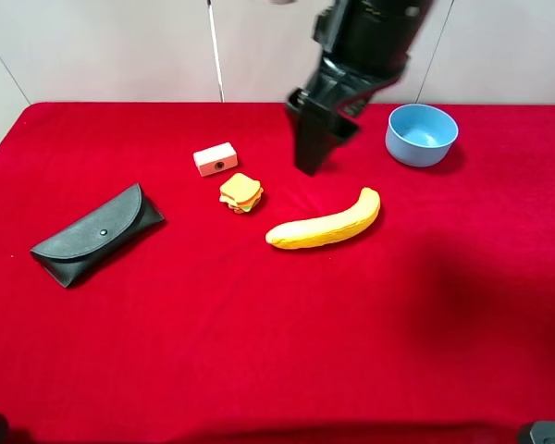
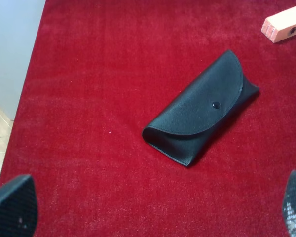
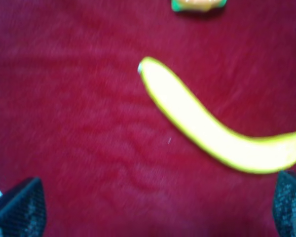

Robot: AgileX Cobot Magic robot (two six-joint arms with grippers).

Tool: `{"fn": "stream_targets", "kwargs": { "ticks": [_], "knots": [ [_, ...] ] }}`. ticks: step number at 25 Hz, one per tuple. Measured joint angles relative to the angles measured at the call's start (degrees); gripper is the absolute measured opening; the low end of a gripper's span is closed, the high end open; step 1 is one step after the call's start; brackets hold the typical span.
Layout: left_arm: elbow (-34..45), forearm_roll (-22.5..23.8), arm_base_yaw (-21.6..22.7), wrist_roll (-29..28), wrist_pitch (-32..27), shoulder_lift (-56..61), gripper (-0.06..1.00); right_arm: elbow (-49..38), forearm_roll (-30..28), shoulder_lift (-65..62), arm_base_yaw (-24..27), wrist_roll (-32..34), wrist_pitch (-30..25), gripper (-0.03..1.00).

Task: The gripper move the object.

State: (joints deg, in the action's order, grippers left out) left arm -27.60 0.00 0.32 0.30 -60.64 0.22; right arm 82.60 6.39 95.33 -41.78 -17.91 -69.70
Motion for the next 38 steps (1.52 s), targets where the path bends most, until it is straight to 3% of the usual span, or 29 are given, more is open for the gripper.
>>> {"fn": "stream_targets", "kwargs": {
  "ticks": [6,19,24,30,38],
  "knots": [
    [0.0,0.0,0.0,0.0,0.0,0.0,0.99,-9.51,0.0,-9.28,0.0,2.44,0.65,0.69],
    [0.0,0.0,0.0,0.0,0.0,0.0,0.99,-37.59,0.0,-36.06,0.0,8.96,10.67,0.69],
    [0.0,0.0,0.0,0.0,0.0,0.0,0.99,-46.44,0.0,-47.41,-0.07,12.41,12.1,0.69],
    [0.0,0.0,0.0,0.0,0.0,0.0,0.99,-52.8,0.16,-60.37,-0.27,14.7,12.08,0.69],
    [0.0,0.0,0.0,0.0,0.0,0.0,0.99,-54.01,0.36,-73.91,-0.27,15.52,11.46,0.69]
  ]
}}
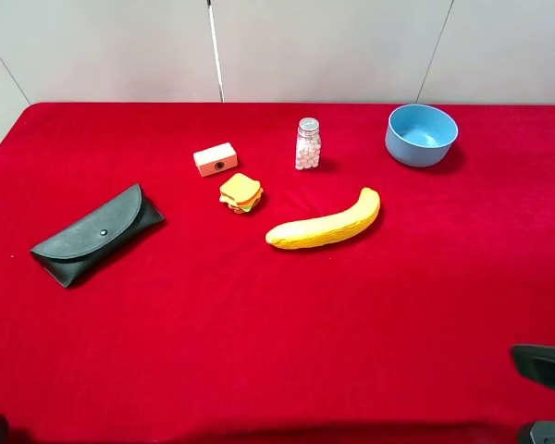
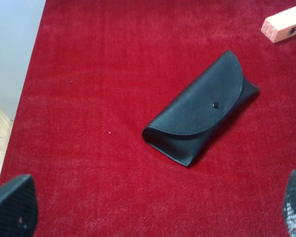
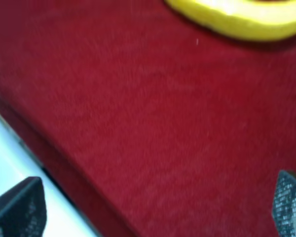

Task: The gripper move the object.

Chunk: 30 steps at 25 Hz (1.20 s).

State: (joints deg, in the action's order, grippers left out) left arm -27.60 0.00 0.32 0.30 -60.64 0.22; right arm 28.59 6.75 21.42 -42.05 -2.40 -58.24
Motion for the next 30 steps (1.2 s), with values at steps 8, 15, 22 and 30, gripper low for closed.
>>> {"fn": "stream_targets", "kwargs": {
  "ticks": [8,15,22,30],
  "knots": [
    [0.0,0.0,0.0,0.0,0.0,0.0,0.99,-0.11,-3.92,-6.61,0.57,5.1,-0.02,0.69],
    [0.0,0.0,0.0,0.0,0.0,0.0,0.99,-0.11,-4.63,-6.8,11.48,5.7,-0.02,0.69],
    [0.0,0.0,0.0,0.0,0.0,0.0,0.99,-0.11,-4.44,-10.05,25.09,5.53,-0.02,0.69],
    [0.0,0.0,0.0,0.0,0.0,0.0,0.99,-0.16,-3.57,-21.4,37.58,4.13,-0.07,0.69]
  ]
}}
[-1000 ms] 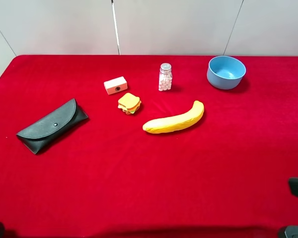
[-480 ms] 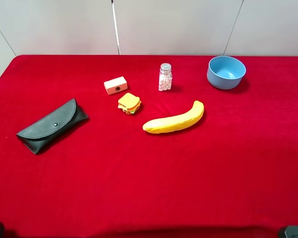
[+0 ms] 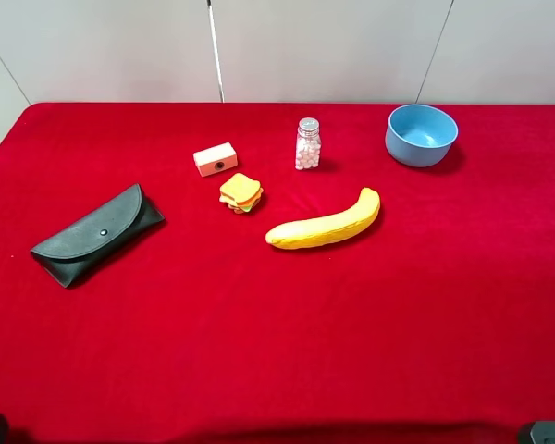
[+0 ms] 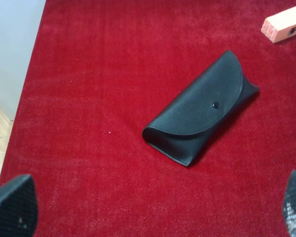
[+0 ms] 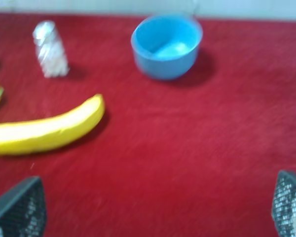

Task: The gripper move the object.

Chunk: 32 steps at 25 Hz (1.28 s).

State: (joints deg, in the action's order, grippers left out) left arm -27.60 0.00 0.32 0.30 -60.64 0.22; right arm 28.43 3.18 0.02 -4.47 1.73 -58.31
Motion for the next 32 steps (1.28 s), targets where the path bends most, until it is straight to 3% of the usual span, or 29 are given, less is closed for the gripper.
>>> {"fn": "stream_targets", "kwargs": {
  "ticks": [5,32],
  "knots": [
    [0.0,0.0,0.0,0.0,0.0,0.0,0.99,0.0,0.52,-0.37,4.81,-1.1,0.0,0.69],
    [0.0,0.0,0.0,0.0,0.0,0.0,0.99,0.0,1.1,-0.39,4.95,-1.73,0.0,0.69]
  ]
}}
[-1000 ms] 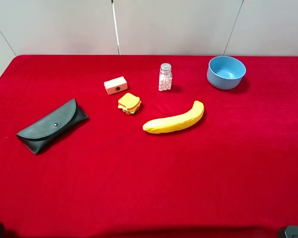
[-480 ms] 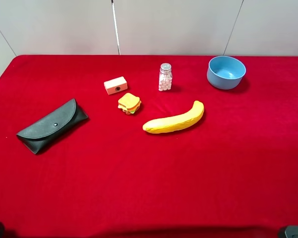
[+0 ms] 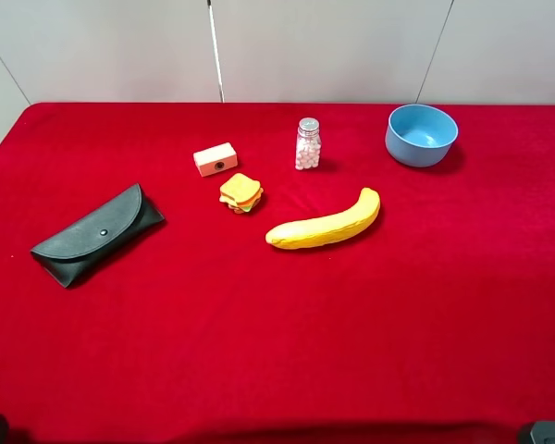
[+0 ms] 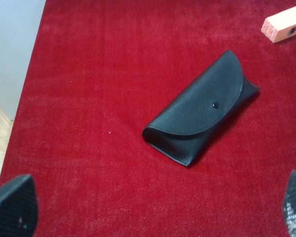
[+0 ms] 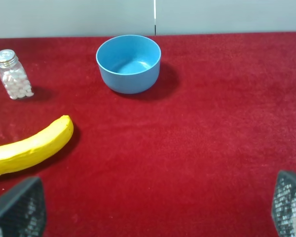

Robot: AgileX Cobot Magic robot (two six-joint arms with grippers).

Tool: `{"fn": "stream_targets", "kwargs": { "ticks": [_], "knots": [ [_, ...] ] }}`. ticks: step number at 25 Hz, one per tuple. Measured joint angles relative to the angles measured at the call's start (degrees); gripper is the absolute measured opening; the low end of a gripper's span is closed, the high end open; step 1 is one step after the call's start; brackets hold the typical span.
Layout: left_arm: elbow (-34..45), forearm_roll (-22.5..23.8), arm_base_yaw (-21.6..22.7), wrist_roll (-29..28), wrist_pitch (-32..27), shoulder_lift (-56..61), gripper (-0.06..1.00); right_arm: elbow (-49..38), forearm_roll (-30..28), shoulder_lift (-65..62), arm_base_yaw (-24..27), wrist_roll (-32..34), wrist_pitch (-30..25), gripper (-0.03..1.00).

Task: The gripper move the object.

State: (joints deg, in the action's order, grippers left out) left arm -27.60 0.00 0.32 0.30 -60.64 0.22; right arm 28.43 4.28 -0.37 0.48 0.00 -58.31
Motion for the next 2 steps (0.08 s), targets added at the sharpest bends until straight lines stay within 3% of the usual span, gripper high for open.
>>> {"fn": "stream_targets", "kwargs": {
  "ticks": [2],
  "knots": [
    [0.0,0.0,0.0,0.0,0.0,0.0,0.99,0.0,0.0,0.0,0.0,0.0,0.0,0.69]
  ]
}}
